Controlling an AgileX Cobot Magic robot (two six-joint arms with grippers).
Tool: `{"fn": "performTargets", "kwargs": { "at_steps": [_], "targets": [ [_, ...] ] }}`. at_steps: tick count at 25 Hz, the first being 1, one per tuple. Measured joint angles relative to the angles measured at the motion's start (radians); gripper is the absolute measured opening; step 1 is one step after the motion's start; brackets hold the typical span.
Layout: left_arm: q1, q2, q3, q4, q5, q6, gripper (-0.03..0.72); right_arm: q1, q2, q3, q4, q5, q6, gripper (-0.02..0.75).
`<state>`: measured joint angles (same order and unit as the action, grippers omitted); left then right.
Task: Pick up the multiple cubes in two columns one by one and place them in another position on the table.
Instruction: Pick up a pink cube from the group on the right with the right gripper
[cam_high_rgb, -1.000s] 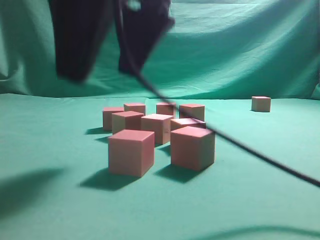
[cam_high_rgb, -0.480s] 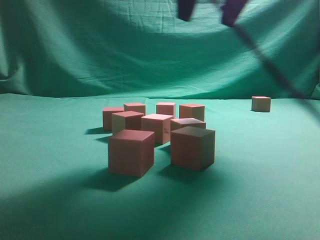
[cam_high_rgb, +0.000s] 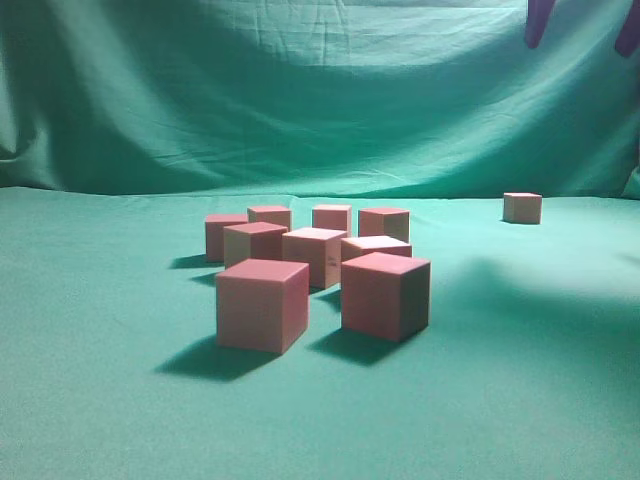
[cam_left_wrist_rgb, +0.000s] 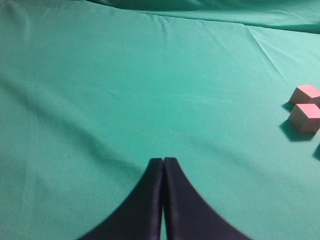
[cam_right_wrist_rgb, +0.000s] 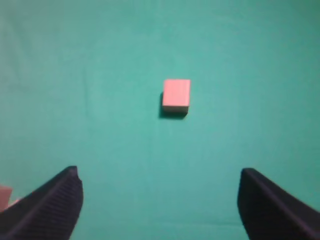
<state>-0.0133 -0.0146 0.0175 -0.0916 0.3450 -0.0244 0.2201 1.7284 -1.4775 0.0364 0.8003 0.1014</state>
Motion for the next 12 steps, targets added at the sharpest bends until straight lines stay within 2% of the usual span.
{"fn": "performTargets", "kwargs": {
  "at_steps": [1,4,5,12],
  "targets": [
    [0.0,0.0,0.0,0.0,0.0,0.0,0.0,-0.014,0.023,-0.021,0.0,-0.005,0.002,0.578],
    [0.0,0.0,0.0,0.0,0.0,0.0,0.0,-0.021,0.108,-0.096,-0.007,-0.007,-0.022,0.572],
    [0.0,0.0,0.0,0.0,0.0,0.0,0.0,-0.021,0.143,-0.126,-0.007,-0.007,-0.035,0.529],
    [0.0,0.0,0.0,0.0,0.0,0.0,0.0,-0.021,0.38,-0.331,-0.01,0.022,-0.067,0.526]
  ]
}}
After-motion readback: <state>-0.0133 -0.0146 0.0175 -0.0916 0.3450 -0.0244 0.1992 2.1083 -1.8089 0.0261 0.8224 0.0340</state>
